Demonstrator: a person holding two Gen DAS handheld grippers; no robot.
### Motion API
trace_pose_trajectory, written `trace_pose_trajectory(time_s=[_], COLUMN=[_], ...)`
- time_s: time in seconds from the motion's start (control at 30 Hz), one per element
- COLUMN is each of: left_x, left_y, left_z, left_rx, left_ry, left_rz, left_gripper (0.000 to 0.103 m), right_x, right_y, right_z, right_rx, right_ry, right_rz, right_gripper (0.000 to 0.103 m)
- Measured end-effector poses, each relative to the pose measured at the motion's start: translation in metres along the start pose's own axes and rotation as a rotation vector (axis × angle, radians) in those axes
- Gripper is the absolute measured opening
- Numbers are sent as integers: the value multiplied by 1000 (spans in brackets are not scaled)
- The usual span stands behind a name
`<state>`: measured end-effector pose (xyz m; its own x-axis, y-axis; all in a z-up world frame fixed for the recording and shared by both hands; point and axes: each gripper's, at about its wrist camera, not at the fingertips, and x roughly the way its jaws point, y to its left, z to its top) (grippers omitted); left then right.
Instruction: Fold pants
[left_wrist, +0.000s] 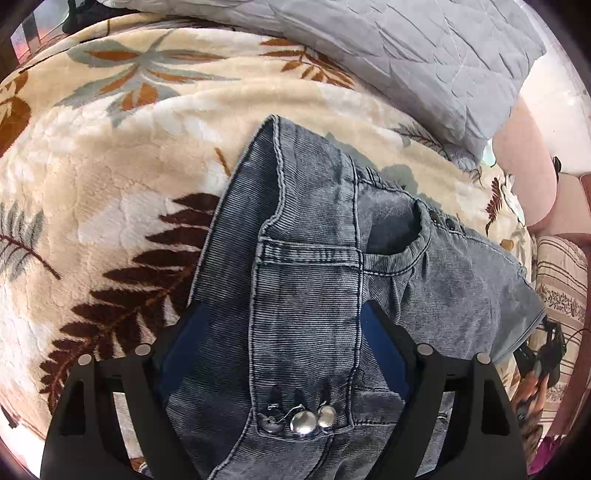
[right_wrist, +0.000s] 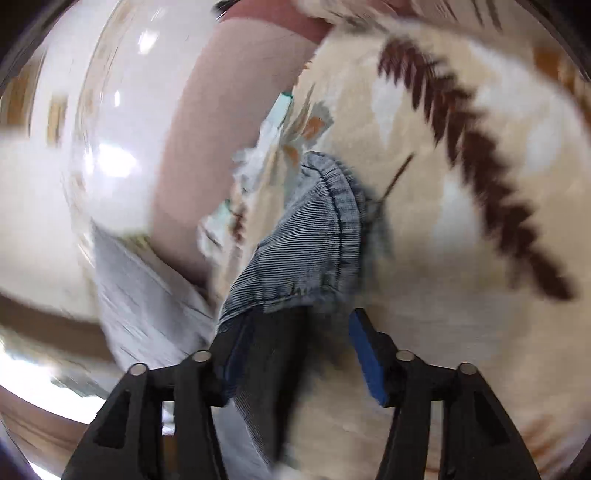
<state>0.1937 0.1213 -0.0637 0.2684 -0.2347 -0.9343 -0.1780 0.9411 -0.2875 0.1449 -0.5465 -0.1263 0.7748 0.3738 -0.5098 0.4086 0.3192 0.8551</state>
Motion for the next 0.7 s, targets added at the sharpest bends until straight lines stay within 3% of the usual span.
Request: trace_pose_trajectory(time_s=[0.07,0.17,0.27,0.3,0.43,0.5,0.53,0.57,0.6,0.7], left_x=[-1,-2,4,4,8,10,11,11,10,5], left_y=[-2,-6,-8,-9,-18,-22,-25,-28,-29,-34], left_z=[-2,-5,-3,-3,-5,-8,-7,-5,-3,1], left_rx=[6,8,-8,-7,-4,4,6,0,-10,-19], left_ry=[-5,-7,-3,-6,-3,-6,-5,-3,-3,-5], left_rz=[8,2,-27,-29,-61,-44,-30,-20,-27,-54], left_gripper=[86,87,87,87,87,87,87,85,77,53], right_x=[7,10,-18,-26,-20,-9,-5,-1,-1,-31], right_y=[-12,-21,-28,-30,-23,-18,-13,-6,3,34], right_z=[1,-1,-13,-16,-4,5,8,12,14,16], right_rx=[132,221,278,282,230,198,157,110,44,-134], right_ry=[-16,-34,-158,-198,-166,-134,-134,-122,-112,-145], right_rz=[98,146,121,125,94,13,-12,-44,-96,-124], right_gripper=[62,62,64,70,78,77,63,41,8,5])
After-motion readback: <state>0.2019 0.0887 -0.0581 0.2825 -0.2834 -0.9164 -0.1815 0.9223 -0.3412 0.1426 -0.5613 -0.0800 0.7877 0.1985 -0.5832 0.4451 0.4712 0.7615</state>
